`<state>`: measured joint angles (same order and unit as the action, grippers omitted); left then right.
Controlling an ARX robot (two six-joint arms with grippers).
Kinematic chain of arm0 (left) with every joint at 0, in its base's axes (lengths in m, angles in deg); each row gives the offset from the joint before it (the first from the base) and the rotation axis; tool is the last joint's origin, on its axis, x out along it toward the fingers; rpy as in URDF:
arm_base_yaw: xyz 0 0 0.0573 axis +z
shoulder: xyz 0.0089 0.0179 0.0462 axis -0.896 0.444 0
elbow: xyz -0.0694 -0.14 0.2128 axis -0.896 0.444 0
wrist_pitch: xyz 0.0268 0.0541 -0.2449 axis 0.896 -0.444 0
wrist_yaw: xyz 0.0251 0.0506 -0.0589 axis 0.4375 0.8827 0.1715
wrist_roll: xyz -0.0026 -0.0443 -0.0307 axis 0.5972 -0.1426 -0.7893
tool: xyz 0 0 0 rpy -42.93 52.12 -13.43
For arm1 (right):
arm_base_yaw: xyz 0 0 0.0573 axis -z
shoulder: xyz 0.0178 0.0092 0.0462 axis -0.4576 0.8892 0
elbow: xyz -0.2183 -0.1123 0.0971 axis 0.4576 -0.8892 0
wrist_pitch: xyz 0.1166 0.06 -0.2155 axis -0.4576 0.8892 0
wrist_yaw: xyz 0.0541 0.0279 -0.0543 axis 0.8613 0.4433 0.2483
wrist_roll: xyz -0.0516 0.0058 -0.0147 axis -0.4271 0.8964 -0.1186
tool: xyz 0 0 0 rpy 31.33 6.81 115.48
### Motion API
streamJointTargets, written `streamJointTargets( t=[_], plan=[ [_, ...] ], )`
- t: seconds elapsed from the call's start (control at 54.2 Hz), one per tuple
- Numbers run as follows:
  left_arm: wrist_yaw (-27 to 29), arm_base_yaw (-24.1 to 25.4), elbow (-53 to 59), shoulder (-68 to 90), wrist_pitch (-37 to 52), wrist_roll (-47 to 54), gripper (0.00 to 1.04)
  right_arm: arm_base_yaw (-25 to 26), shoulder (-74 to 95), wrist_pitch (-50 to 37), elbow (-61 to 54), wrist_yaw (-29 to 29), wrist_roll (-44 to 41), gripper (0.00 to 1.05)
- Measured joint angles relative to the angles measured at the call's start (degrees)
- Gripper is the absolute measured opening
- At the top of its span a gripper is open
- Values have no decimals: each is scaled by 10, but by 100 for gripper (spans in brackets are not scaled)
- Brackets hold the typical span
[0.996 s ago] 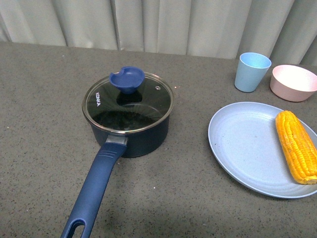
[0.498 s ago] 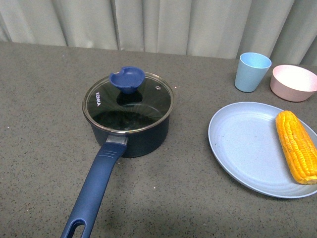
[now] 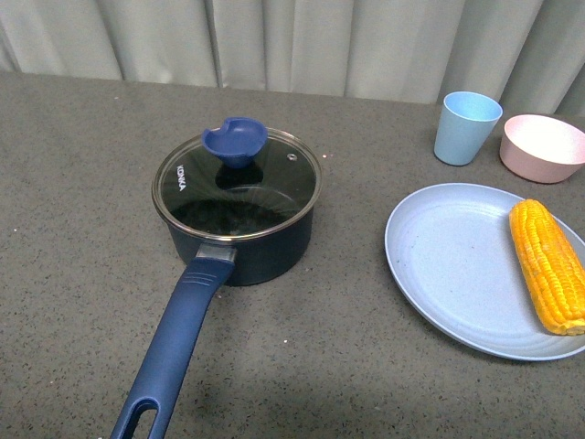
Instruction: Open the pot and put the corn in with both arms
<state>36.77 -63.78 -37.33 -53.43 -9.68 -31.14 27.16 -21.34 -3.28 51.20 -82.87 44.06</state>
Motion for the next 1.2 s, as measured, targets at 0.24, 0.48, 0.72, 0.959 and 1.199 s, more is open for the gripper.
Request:
streamJointTargets(
  t=[0.24, 0.48, 0.72, 0.959, 1.199],
  plan=[
    [0, 0, 0, 0, 0, 0, 98, 0, 0, 0, 0, 0, 0, 95],
    [0, 0, 0, 0, 0, 0, 98, 0, 0, 0, 0, 0, 0, 95],
    [0, 0, 0, 0, 0, 0, 98, 0, 0, 0, 0, 0, 0, 95],
    [0, 0, 0, 0, 0, 0, 98, 0, 0, 0, 0, 0, 0, 95],
    [0, 0, 0, 0, 0, 0, 98, 0, 0, 0, 0, 0, 0, 95]
  ],
)
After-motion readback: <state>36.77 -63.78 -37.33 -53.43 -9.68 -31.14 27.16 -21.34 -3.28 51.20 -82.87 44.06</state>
